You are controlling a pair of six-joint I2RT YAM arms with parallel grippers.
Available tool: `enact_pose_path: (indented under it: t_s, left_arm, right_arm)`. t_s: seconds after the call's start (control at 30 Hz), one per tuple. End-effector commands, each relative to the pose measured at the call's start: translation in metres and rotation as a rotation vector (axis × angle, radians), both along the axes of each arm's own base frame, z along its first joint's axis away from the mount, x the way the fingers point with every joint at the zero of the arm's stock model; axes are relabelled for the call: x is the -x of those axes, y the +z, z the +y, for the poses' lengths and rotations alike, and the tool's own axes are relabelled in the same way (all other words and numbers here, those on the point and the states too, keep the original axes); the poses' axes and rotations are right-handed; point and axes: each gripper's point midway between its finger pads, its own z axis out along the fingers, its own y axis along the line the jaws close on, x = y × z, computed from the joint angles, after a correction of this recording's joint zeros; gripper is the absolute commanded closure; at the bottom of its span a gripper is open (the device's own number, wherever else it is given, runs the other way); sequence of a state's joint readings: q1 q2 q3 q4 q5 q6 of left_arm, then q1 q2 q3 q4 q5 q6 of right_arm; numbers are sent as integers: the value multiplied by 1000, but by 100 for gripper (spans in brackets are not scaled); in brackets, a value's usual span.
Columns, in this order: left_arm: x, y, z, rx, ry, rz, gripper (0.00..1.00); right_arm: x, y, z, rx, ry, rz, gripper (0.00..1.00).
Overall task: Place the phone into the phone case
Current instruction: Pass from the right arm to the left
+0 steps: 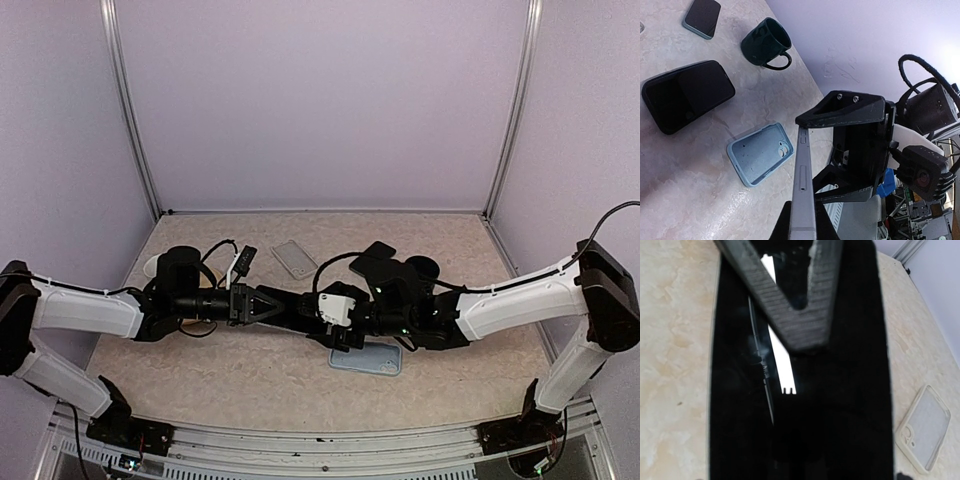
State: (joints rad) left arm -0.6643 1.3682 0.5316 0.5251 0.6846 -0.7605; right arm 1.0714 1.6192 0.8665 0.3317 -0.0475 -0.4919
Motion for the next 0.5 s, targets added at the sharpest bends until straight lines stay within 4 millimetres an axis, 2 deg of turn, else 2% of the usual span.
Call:
enact_pose_path:
  t_s: [0.0,0.1,0.13,0.17,0.33,0.47]
  left_arm:
    - [-1,11,-5,25,-19,-50,100]
    - [-3,10,-4,15,0,-65,100]
    - [-4,10,-3,11,9,-73,100]
    - [-5,10,-2,9,16,-77,100]
    - [-9,12,-2,7,35,-97,100]
    - [-9,14,-7,5,31,-109,100]
  right_arm:
    - [-14,22,-6,-59,-69,-11,30]
    - [-22,29,-12,-92,-126,17,14]
    - [-23,32,-14,-105,-135,34,3]
    - [-24,37,-16,-121,-145,47,1]
    - [-28,49,-28,-197,-223,113,0]
    - [-34,51,-40,-247,-321,189,0]
